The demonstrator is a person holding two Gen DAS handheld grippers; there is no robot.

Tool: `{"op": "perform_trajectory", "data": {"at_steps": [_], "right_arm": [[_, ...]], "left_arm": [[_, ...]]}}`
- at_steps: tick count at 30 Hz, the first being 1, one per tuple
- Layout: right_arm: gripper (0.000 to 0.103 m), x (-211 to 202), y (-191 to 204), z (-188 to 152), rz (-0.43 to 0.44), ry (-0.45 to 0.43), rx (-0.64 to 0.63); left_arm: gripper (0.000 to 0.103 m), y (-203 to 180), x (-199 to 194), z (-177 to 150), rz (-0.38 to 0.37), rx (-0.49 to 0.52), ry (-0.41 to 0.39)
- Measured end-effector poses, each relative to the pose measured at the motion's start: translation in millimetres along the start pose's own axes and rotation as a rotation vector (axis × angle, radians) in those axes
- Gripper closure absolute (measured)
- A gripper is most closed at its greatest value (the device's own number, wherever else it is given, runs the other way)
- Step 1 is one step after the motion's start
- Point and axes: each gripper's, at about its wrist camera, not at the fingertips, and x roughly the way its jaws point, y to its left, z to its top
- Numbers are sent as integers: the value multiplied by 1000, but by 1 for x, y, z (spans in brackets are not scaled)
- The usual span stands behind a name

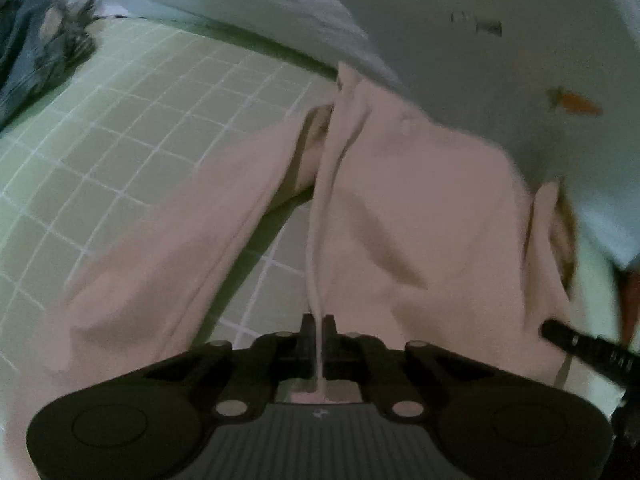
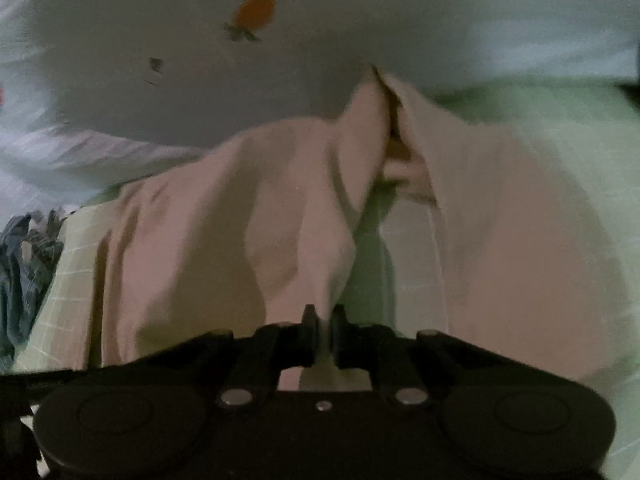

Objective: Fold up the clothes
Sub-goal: 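Lay the shirt flat on the mat and smooth it with both grippers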

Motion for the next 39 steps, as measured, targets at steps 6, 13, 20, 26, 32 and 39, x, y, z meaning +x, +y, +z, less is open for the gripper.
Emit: {"op": "perform_trajectory", "data": {"at_steps": [6, 13, 20, 26, 32, 39], "right_arm": [[96, -70, -6, -3, -17, -132, 15], [96, -127, -38, -57, -25, -144, 121], [96, -137, -42, -132, -37, -11, 168], [96, -126, -42, -162, -63, 82, 226], [96, -121, -42, -175, -86, 128, 250], [95, -117, -41, -173, -94, 150, 216]], "left_arm": [[101, 26, -62, -15, -31, -56, -109], [101, 49, -111, -60, -32, -71, -110], [101, 58, -121, -117, 44, 19, -5], [100, 71, -117, -145, 92, 22, 74], [100, 73, -111, -156, 111, 15, 128], [99, 68, -108, -155, 129, 14, 137]]}}
